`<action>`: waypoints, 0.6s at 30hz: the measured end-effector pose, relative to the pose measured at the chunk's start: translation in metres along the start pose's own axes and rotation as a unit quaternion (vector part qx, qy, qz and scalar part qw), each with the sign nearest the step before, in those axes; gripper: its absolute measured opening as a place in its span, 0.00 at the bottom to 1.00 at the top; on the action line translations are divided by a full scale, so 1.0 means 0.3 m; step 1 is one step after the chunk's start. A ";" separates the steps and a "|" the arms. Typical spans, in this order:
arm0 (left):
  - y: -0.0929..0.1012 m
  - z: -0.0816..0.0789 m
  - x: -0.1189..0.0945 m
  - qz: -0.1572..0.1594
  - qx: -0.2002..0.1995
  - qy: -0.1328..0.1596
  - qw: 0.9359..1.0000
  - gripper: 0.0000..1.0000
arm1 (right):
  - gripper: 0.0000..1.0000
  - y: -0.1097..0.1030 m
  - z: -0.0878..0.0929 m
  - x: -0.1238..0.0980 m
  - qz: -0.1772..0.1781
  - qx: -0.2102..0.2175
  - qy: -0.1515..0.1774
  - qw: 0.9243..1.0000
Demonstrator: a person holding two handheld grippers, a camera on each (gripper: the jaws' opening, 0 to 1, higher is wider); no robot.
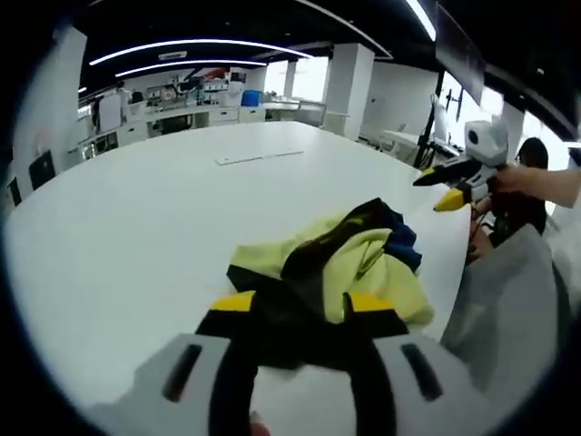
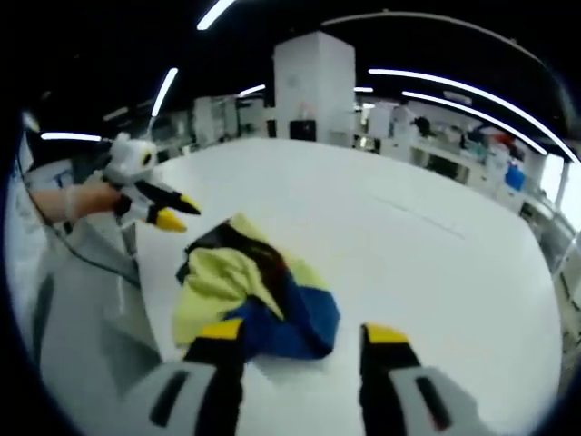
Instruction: Fold the garment on the visible template until the final outline fits inside the template.
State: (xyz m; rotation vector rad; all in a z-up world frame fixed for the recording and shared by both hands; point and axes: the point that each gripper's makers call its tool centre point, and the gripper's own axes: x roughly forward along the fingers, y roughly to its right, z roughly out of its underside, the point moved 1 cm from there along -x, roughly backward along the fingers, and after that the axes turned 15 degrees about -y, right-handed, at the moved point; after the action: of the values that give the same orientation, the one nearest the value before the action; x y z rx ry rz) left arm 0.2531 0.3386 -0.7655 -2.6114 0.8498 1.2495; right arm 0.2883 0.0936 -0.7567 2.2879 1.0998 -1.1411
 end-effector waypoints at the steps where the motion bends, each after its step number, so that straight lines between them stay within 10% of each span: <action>1: -0.005 0.004 0.011 0.000 0.000 -0.006 1.000 0.31 | 0.43 -0.002 -0.006 0.014 -0.004 -0.003 -0.003 1.000; 18: -0.004 0.045 0.146 0.027 -0.067 -0.052 0.996 0.09 | 0.12 -0.009 -0.017 0.120 -0.029 -0.021 -0.028 0.999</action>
State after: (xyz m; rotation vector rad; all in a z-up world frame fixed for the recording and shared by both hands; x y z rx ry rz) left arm 0.2665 0.3253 -0.8072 -2.6134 0.8529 1.4917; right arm 0.3021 0.1159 -0.7822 2.1931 1.1637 -1.1846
